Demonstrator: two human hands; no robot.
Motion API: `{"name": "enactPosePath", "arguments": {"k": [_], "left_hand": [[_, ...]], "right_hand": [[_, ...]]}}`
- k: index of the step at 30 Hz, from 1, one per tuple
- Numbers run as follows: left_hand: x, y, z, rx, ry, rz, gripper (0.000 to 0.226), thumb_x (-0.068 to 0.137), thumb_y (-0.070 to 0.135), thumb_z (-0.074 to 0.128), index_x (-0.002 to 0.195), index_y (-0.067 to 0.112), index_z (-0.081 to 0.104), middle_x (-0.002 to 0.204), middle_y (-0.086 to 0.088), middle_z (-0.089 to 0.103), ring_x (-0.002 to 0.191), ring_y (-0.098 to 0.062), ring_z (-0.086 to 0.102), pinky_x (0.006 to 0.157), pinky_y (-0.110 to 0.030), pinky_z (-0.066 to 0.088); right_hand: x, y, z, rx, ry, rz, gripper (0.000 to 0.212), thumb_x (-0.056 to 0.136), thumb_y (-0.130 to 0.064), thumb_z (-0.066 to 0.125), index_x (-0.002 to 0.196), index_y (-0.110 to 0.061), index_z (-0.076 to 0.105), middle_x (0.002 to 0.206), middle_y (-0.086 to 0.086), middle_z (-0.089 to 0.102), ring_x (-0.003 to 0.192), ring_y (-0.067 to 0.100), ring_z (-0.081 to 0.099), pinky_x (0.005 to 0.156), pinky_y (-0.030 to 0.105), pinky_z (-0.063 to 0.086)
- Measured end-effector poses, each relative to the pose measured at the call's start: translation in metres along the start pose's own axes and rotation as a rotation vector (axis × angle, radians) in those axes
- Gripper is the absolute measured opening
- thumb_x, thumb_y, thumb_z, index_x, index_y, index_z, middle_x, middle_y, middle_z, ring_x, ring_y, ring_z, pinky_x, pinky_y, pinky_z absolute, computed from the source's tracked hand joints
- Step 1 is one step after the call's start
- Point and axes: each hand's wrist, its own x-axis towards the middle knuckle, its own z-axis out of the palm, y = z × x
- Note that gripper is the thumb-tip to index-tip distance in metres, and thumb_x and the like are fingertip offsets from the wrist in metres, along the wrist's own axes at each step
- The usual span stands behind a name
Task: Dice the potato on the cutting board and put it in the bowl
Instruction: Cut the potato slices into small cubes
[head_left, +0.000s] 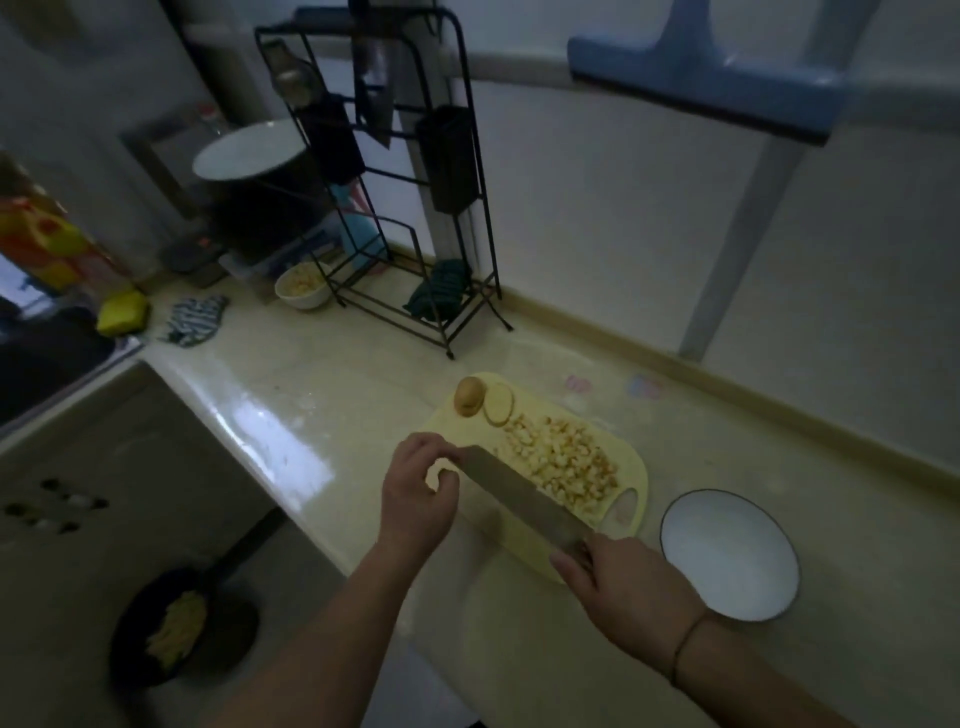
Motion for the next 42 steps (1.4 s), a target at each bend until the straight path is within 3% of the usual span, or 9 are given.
{"name": "enactPosePath", "arguments": {"k": [5, 11, 22, 25, 29, 33, 37, 40, 42], "left_hand": [[0.007, 0.004, -0.009, 0.163, -0.290, 0.269, 0.010, 0.072, 0.025, 0.061, 0.073, 0.017, 0.067, 0.080, 0.003, 0.062, 0.078, -0.019, 0.055, 0.068, -0.036, 0.049], [0.010, 0.012, 0.010, 0.048, -0.696, 0.412, 0.021, 0.085, 0.034, 0.062, 0.079, 0.016, 0.071, 0.082, 0.001, 0.063, 0.080, -0.011, 0.053, 0.075, -0.033, 0.046], [0.035, -0.002, 0.038, 0.027, -0.862, 0.340, 0.039, 0.098, 0.044, 0.056, 0.121, 0.013, 0.068, 0.120, -0.003, 0.062, 0.114, -0.015, 0.054, 0.100, -0.032, 0.044], [0.057, -0.011, 0.034, -0.112, -0.661, 0.185, 0.024, 0.097, 0.023, 0.065, 0.115, 0.009, 0.071, 0.121, -0.005, 0.066, 0.114, -0.013, 0.057, 0.102, -0.028, 0.042], [0.112, -0.032, 0.020, -0.037, -0.401, 0.022, 0.020, 0.092, 0.007, 0.066, 0.111, 0.008, 0.073, 0.113, -0.009, 0.069, 0.108, -0.023, 0.063, 0.095, -0.031, 0.048], [0.155, -0.036, 0.027, 0.275, -0.741, 0.111, 0.036, 0.092, 0.010, 0.063, 0.128, 0.014, 0.065, 0.132, -0.005, 0.061, 0.122, -0.023, 0.054, 0.101, -0.031, 0.043], [0.167, -0.034, 0.055, 0.520, -0.975, 0.247, 0.058, 0.089, 0.023, 0.070, 0.143, 0.023, 0.052, 0.146, -0.002, 0.051, 0.131, -0.024, 0.047, 0.107, -0.036, 0.041], [0.166, -0.031, 0.069, 0.599, -1.041, 0.319, 0.059, 0.091, 0.027, 0.068, 0.146, 0.023, 0.048, 0.148, -0.004, 0.049, 0.132, -0.027, 0.047, 0.107, -0.039, 0.040], [0.164, -0.032, 0.076, 0.618, -1.037, 0.338, 0.055, 0.093, 0.028, 0.065, 0.145, 0.023, 0.050, 0.147, -0.004, 0.049, 0.129, -0.027, 0.049, 0.106, -0.038, 0.041]], "right_hand": [[-0.007, -0.018, 0.008, -0.255, 0.035, -0.015, 0.047, 0.096, -0.062, 0.023, 0.102, -0.024, 0.049, 0.103, 0.004, 0.064, 0.091, 0.025, 0.063, 0.062, 0.033, 0.036], [-0.002, -0.043, 0.014, -0.347, 0.014, 0.019, 0.048, 0.099, -0.056, 0.025, 0.114, -0.018, 0.051, 0.109, 0.006, 0.064, 0.094, 0.027, 0.063, 0.052, 0.034, 0.028], [0.021, -0.078, 0.018, -0.386, 0.101, 0.082, 0.045, 0.102, -0.048, 0.026, 0.126, -0.019, 0.051, 0.116, 0.008, 0.064, 0.100, 0.028, 0.064, 0.068, 0.031, 0.037], [0.019, -0.076, 0.017, -0.425, 0.096, 0.104, 0.048, 0.102, -0.049, 0.026, 0.125, -0.016, 0.051, 0.118, 0.008, 0.064, 0.104, 0.028, 0.063, 0.076, 0.033, 0.045], [0.019, -0.069, 0.022, -0.405, 0.060, 0.121, 0.051, 0.100, -0.055, 0.026, 0.122, -0.015, 0.050, 0.114, 0.008, 0.065, 0.102, 0.029, 0.063, 0.068, 0.033, 0.035], [0.026, -0.061, 0.032, -0.412, 0.012, 0.112, 0.062, 0.095, -0.064, 0.018, 0.120, -0.017, 0.049, 0.111, 0.007, 0.064, 0.097, 0.028, 0.064, 0.065, 0.035, 0.034], [0.026, -0.057, 0.034, -0.405, -0.012, 0.132, 0.096, 0.066, -0.074, -0.010, 0.119, -0.018, 0.047, 0.112, 0.006, 0.065, 0.098, 0.028, 0.065, 0.053, 0.034, 0.029], [0.025, -0.057, 0.029, -0.359, -0.026, 0.174, 0.067, 0.092, -0.069, 0.018, 0.122, -0.017, 0.047, 0.115, 0.008, 0.065, 0.102, 0.029, 0.064, 0.062, 0.034, 0.032], [0.025, -0.055, 0.030, -0.336, -0.021, 0.179, 0.069, 0.092, -0.070, 0.014, 0.122, -0.017, 0.046, 0.116, 0.008, 0.064, 0.102, 0.029, 0.064, 0.062, 0.034, 0.032]]}}
